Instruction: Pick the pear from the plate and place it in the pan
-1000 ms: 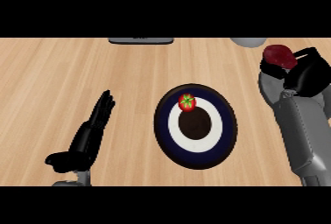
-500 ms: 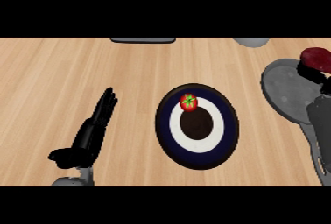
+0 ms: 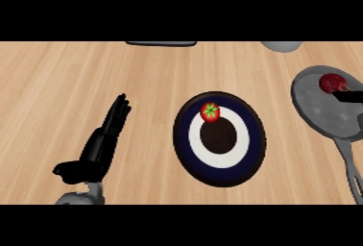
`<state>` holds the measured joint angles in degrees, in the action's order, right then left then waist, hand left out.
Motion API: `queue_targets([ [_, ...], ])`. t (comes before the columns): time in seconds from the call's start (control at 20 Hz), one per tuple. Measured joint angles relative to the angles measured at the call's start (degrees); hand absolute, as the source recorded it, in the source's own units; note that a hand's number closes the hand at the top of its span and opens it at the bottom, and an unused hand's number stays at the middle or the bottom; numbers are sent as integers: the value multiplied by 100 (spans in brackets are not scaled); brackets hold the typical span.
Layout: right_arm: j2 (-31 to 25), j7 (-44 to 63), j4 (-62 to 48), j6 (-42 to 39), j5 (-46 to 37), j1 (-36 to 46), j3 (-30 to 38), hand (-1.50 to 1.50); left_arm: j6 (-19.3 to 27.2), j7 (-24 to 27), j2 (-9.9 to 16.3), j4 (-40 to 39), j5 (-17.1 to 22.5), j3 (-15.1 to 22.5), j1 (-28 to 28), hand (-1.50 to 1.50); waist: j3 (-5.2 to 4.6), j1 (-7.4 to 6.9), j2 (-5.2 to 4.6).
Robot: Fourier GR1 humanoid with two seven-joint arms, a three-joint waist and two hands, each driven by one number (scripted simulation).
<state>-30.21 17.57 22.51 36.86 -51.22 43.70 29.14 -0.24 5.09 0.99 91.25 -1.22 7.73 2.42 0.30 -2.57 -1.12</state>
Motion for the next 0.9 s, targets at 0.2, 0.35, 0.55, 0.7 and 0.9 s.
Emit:
queue_targets([
  [0.2, -54, -641, -323, -520, 515, 116, 350, -150, -62, -49, 36, -18, 55, -43, 80, 0, 7, -40, -23],
  [0.35, -19, -1219, -406, -393, 801, 85, 590, -150, -67, -120, 39, 17, 54, -41, 144, 0, 10, -58, -31],
  [0.55, 84, -2039, -226, -35, 1291, 96, 995, -150, -76, -67, 46, -62, 75, -92, 157, 0, 8, -27, -23],
  [0.7, 141, -2614, -134, 46, 1746, 48, 1344, -150, -12, -68, 7, -35, 9, -48, 85, 0, 3, 17, 4],
  [0.9, 33, -3196, -25, -334, 2396, -99, 1772, -150, 11, -35, -6, 4, -1, -35, -53, 0, -8, 105, 47],
])
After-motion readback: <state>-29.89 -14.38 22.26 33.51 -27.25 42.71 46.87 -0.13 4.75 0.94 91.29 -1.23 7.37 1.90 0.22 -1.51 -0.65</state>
